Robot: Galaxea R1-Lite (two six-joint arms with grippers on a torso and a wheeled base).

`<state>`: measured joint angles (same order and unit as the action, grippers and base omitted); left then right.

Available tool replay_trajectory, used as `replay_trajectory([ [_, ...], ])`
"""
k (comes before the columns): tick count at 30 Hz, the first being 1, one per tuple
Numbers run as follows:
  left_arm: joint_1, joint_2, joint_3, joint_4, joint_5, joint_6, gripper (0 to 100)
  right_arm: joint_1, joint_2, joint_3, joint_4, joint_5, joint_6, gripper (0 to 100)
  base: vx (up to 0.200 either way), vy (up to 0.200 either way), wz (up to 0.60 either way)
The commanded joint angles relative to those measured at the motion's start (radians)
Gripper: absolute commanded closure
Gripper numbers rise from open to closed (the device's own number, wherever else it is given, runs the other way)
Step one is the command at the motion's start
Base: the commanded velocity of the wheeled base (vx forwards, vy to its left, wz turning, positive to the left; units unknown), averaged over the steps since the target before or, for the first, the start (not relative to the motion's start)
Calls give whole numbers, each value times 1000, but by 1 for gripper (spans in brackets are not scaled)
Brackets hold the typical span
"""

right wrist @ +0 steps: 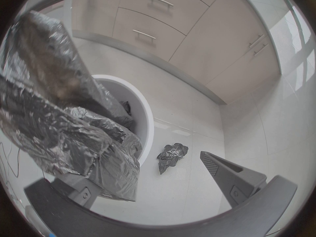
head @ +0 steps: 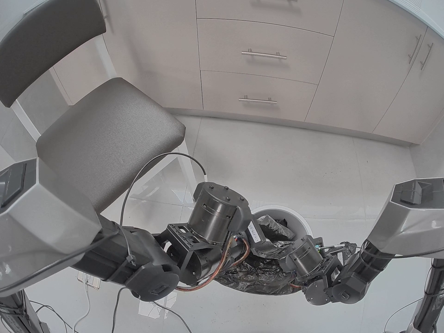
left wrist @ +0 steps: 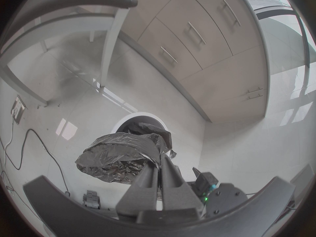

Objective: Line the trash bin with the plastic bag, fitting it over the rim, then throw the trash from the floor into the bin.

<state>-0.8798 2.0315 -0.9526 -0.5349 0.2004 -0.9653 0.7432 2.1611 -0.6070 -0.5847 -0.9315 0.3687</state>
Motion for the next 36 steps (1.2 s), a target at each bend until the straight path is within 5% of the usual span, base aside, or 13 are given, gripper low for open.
replay_trajectory([
  [1,39,6,-9,-5,-92,-1,100,-58,-33,-16,-7,10,12,0,0,0,0],
  [3,55,15,-25,-10,-127,-1,100,-68,-33,-17,-11,33,16,0,0,0,0],
  [8,84,61,-37,-11,-148,54,100,-114,-72,3,-76,270,32,0,0,0,0],
  [13,88,79,-49,-11,-121,94,100,-163,-58,-5,-129,336,33,0,0,0,0],
  [36,71,214,-285,19,148,326,100,-275,62,-17,-389,346,18,0,0,0,0],
])
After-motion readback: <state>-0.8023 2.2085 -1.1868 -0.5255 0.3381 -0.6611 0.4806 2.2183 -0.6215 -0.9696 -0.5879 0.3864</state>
